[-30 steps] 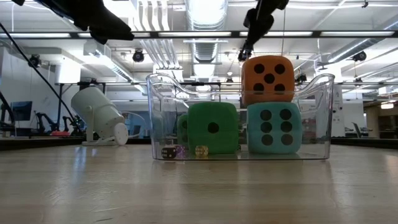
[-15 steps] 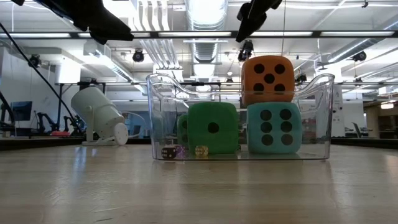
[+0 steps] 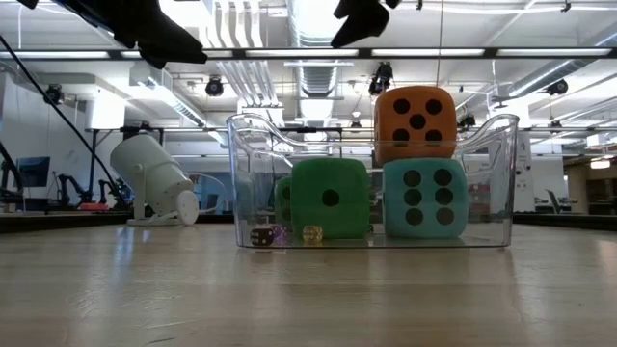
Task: Pick & Place Dice
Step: Put the large green die into the transparent bin
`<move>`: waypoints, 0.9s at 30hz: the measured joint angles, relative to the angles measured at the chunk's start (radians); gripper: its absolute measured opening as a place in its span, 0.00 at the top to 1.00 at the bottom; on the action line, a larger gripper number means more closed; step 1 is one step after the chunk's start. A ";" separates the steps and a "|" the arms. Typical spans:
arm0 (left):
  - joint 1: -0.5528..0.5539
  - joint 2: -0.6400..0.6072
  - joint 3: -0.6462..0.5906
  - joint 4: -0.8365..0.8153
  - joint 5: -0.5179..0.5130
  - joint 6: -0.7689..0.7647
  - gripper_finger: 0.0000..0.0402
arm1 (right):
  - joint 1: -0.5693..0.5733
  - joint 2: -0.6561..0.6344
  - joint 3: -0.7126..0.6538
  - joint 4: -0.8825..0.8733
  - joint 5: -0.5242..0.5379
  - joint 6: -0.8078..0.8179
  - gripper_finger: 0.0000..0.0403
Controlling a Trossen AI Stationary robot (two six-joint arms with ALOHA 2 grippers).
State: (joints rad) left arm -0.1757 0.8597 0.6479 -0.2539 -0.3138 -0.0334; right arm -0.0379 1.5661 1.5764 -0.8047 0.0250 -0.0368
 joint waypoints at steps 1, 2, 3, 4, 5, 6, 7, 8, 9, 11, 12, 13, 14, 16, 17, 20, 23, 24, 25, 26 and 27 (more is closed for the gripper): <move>0.000 0.000 0.000 0.000 0.000 0.000 0.58 | -0.004 0.000 0.000 0.011 0.003 0.007 0.01; 0.000 0.000 0.000 0.000 0.000 0.000 0.58 | -0.009 0.000 0.000 0.020 0.002 0.008 0.01; 0.000 0.000 0.000 0.000 0.000 0.000 0.58 | -0.016 0.000 0.000 0.025 0.002 0.008 0.01; 0.000 0.000 0.000 0.000 0.000 0.000 0.58 | -0.022 0.004 0.000 0.029 0.002 0.008 0.01; 0.000 0.000 0.000 0.000 0.000 0.000 0.58 | -0.032 0.007 0.000 0.032 0.002 0.008 0.01; 0.000 0.000 0.000 0.000 0.000 0.000 0.58 | -0.043 0.013 0.000 0.032 0.002 0.008 0.01; 0.000 0.000 0.000 0.000 0.000 0.000 0.58 | -0.053 0.022 0.000 0.031 0.002 0.009 0.01; 0.000 0.000 0.000 0.000 0.000 0.000 0.58 | -0.066 0.033 0.000 0.030 0.001 0.011 0.01; 0.000 0.000 0.000 0.000 0.000 0.000 0.58 | -0.076 0.044 0.000 0.029 0.001 0.010 0.01; 0.000 0.000 0.000 0.000 0.000 0.000 0.58 | -0.100 0.069 0.000 0.028 0.000 0.001 0.01; 0.000 0.000 0.000 -0.001 0.000 0.000 0.58 | -0.111 0.080 0.001 0.025 -0.004 -0.012 0.01; 0.000 0.000 0.000 -0.001 0.000 0.000 0.58 | -0.122 0.091 0.002 0.024 -0.016 -0.025 0.01; 0.000 0.000 0.000 -0.001 0.000 0.000 0.58 | -0.133 0.101 0.004 0.024 -0.034 -0.036 0.01; 0.000 0.000 0.000 -0.001 0.000 0.000 0.58 | -0.157 0.119 0.007 0.027 -0.070 -0.040 0.01; 0.000 0.000 0.000 -0.001 0.000 0.000 0.58 | -0.167 0.130 0.007 0.032 -0.074 -0.037 0.01; 0.000 0.000 0.000 -0.001 0.000 0.000 0.58 | -0.193 0.166 0.007 0.031 -0.074 -0.048 0.01; 0.000 0.000 0.000 -0.002 0.000 0.000 0.58 | -0.201 0.204 0.007 0.034 -0.073 -0.082 0.01; 0.000 0.000 0.000 -0.003 0.000 0.000 0.58 | -0.202 0.216 0.007 0.038 -0.072 -0.086 0.01; 0.000 0.000 0.000 -0.005 0.000 0.000 0.58 | -0.202 0.225 0.007 0.041 -0.073 -0.093 0.01; 0.000 0.000 0.000 -0.007 0.000 -0.001 0.58 | -0.201 0.235 0.007 0.041 -0.073 -0.097 0.01; 0.000 0.000 0.000 -0.009 0.000 0.000 0.58 | -0.200 0.246 0.007 0.043 -0.073 -0.098 0.01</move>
State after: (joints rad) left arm -0.1757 0.8597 0.6479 -0.2626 -0.3138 -0.0338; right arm -0.2382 1.8121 1.5837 -0.7614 -0.0479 -0.1352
